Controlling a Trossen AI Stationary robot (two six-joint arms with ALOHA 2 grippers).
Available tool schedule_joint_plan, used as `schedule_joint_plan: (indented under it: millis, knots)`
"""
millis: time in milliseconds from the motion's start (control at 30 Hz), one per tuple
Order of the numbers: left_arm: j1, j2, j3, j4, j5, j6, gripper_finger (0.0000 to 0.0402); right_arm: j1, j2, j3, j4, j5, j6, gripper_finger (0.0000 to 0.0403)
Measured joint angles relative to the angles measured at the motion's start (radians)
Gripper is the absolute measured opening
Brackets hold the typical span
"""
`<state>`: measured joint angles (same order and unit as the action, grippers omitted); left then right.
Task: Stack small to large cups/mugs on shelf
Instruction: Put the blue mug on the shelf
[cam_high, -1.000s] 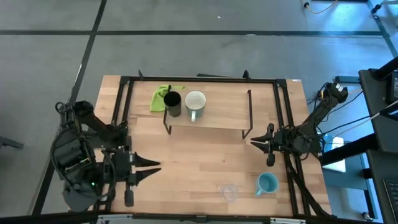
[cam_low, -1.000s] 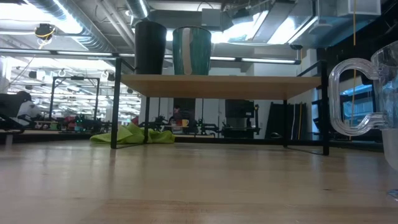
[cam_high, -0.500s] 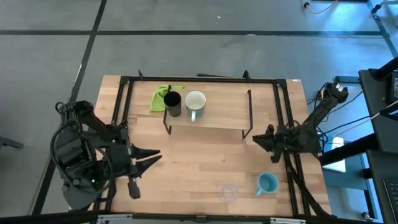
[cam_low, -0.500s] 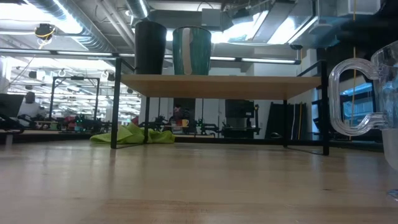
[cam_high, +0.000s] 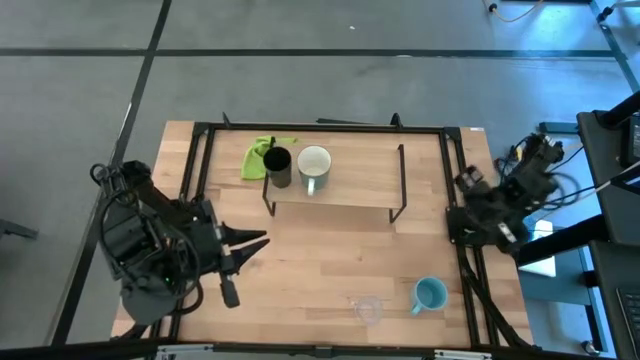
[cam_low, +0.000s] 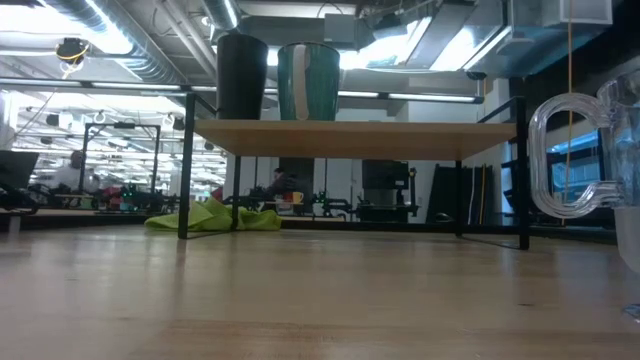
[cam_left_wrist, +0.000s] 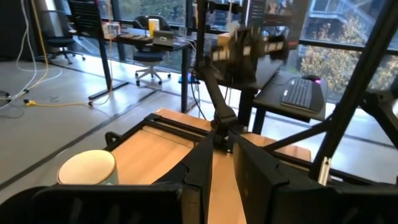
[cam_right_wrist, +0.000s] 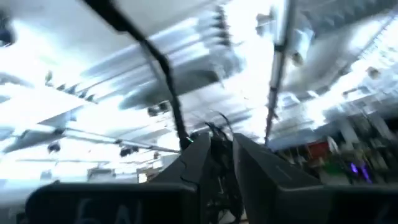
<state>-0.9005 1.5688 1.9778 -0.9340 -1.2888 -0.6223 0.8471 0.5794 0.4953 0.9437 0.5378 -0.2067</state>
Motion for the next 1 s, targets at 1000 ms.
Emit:
schedule_joint_plan:
  millis: [1000]
  knots:
    - [-0.001,0.000,0.000,-0.017,0.079,0.025,0.0060,-0.055,0.543,0.867,-0.641,0.537,-0.252,0.0072]
